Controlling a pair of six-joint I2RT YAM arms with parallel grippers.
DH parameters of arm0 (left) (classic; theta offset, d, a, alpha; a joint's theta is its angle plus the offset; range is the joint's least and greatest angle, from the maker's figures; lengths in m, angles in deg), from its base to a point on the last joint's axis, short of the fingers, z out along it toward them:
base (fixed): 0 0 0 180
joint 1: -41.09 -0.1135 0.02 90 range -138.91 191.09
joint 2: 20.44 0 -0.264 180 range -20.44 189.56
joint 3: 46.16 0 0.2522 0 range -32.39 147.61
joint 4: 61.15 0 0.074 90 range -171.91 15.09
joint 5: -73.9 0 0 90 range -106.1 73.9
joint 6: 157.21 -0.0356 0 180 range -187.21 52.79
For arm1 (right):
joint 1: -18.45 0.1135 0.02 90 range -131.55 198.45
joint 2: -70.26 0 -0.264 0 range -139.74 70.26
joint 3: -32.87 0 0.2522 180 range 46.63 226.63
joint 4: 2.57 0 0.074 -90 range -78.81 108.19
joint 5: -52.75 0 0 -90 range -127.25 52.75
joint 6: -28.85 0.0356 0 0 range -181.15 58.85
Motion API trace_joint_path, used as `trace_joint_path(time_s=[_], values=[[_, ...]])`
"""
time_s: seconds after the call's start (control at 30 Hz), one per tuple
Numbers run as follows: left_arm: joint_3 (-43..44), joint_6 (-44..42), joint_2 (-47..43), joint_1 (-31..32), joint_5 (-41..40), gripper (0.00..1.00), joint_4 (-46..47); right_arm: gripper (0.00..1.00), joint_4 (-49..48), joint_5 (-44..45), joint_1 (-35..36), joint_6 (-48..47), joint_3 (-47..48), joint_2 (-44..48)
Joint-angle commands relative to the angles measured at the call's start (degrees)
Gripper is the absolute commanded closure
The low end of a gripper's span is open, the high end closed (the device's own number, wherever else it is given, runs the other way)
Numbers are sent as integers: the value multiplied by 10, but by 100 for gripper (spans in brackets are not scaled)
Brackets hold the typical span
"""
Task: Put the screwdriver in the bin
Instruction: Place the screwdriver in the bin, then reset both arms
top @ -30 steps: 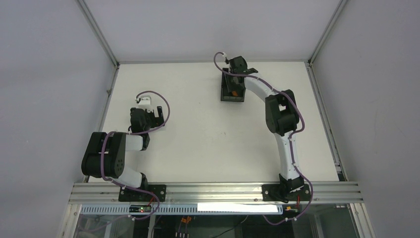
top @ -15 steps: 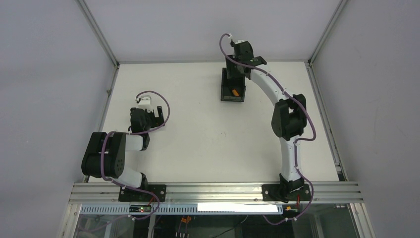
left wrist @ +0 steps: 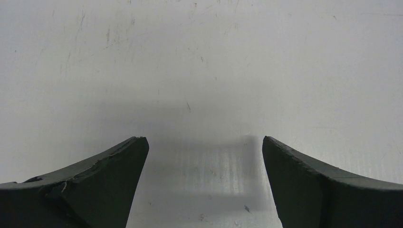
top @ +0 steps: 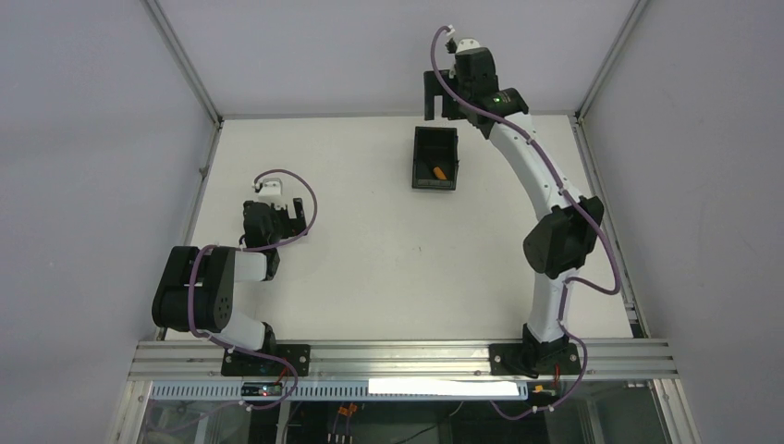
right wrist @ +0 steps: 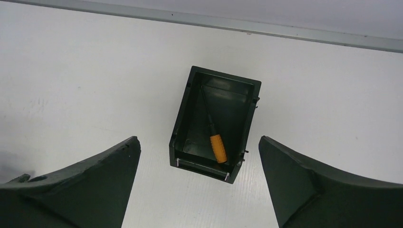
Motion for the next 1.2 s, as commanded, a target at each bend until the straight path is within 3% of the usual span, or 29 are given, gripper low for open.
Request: trace_joint_path(time_s=[0.0, 0.2, 0.57, 0.97, 1.17], values=[[11, 2, -4, -1, 3, 1, 15, 1, -7, 5, 2, -13, 0, 70], [11, 2, -4, -1, 3, 1, 15, 1, -23, -4, -20, -37, -55, 130], [11, 2, -4, -1, 3, 1, 15, 1, -18, -92, -169, -40, -119, 210], [11, 2, -4, -1, 3, 1, 15, 1, -37, -154, -285, -21, -183, 265], [11, 2, -4, -1, 3, 1, 15, 1, -36, -163, -295, -10, -189, 273]])
